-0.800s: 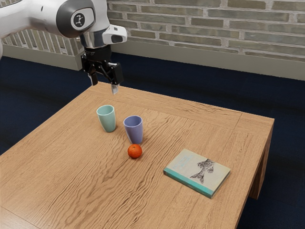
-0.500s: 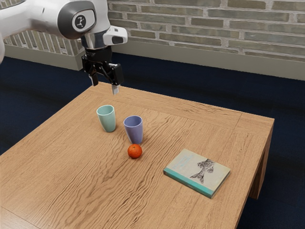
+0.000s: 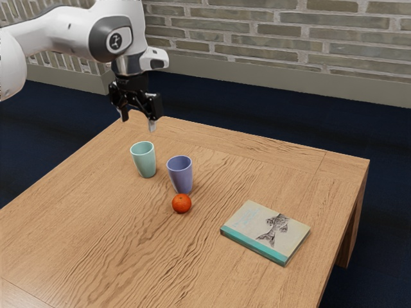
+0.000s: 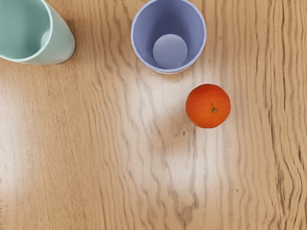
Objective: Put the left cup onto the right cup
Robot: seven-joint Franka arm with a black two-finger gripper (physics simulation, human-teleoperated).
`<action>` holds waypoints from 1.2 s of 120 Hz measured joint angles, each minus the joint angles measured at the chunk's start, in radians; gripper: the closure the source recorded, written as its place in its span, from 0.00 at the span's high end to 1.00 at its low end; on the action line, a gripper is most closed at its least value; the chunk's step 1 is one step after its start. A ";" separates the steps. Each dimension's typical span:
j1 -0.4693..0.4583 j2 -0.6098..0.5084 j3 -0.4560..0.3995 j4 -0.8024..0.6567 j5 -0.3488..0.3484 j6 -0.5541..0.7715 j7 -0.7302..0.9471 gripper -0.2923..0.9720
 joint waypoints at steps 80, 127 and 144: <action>0.059 0.215 0.060 0.091 -0.053 0.086 0.065 0.72; 0.093 0.318 0.062 0.179 -0.065 0.116 0.138 0.63; 0.106 0.354 0.062 0.207 -0.066 0.118 0.163 0.62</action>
